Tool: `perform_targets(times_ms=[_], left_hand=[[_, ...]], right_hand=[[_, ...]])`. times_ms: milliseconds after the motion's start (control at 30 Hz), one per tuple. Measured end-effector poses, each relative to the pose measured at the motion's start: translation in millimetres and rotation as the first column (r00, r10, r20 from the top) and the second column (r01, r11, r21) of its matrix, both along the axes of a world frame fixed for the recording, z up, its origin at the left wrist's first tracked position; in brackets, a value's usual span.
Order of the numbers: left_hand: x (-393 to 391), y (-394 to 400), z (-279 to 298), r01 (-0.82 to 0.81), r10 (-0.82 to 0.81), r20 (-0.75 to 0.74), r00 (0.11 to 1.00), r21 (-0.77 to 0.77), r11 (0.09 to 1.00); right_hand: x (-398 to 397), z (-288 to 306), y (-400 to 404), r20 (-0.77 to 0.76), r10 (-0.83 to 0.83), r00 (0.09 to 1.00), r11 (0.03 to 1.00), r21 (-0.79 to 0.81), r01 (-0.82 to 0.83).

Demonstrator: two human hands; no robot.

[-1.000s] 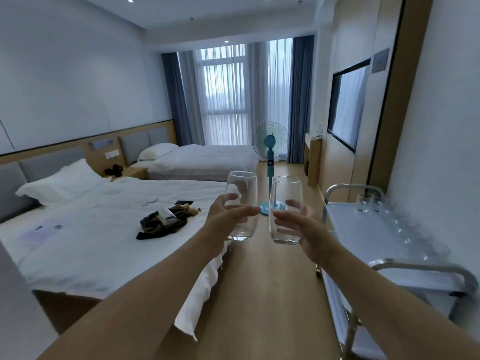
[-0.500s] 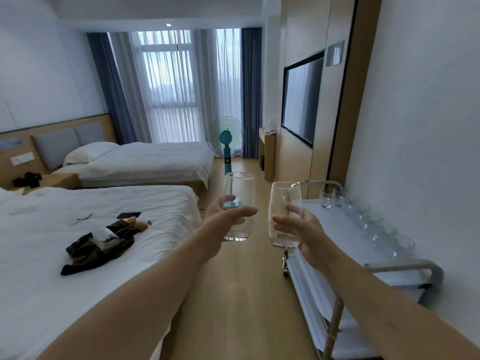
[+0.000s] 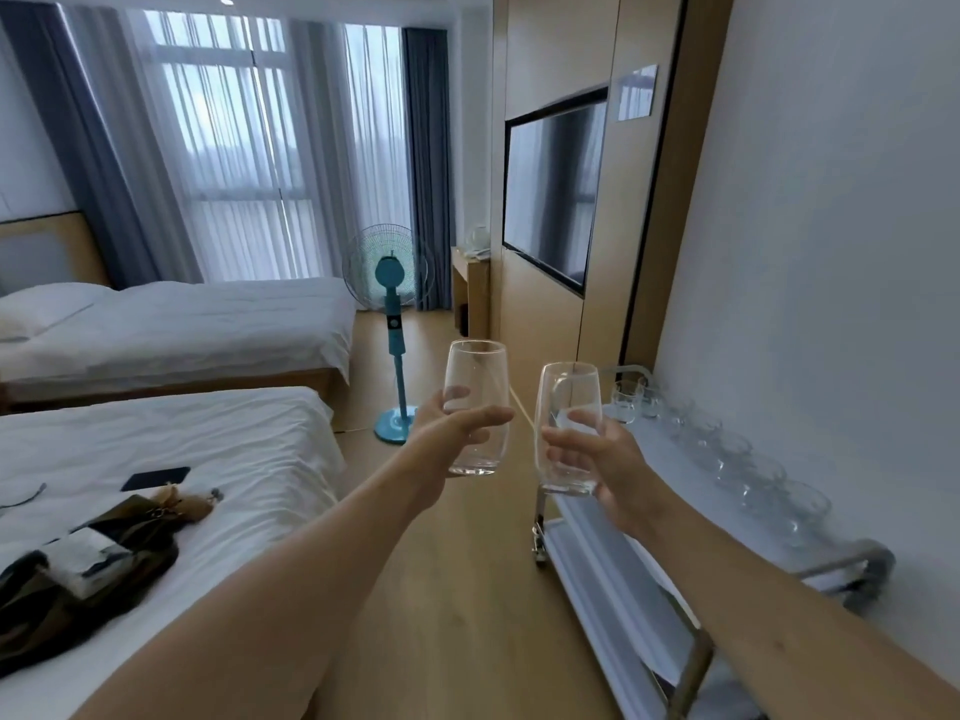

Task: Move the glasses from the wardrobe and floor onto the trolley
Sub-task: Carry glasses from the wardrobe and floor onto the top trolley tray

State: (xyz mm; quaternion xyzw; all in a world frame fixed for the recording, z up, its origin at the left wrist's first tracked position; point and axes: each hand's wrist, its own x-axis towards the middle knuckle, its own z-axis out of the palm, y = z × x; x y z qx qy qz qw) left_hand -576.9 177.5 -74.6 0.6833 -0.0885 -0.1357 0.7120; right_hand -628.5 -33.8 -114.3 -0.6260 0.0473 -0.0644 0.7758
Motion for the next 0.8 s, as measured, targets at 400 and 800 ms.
perform_targets(times_ms=[400,800], left_hand=[[122.1,3.7,-26.6,-0.024,0.025,-0.024,0.999,0.027,0.999],[310.0,-29.5,-6.7,-0.07,0.068,0.021,0.997,0.103,0.992]], right_hand=[[130.5,-27.5,-2.2,-0.032,-0.01,0.999,1.0,-0.007,0.01],[322.8,-19.5,-44.2,0.011,0.035,0.999,0.999,0.004,-0.035]])
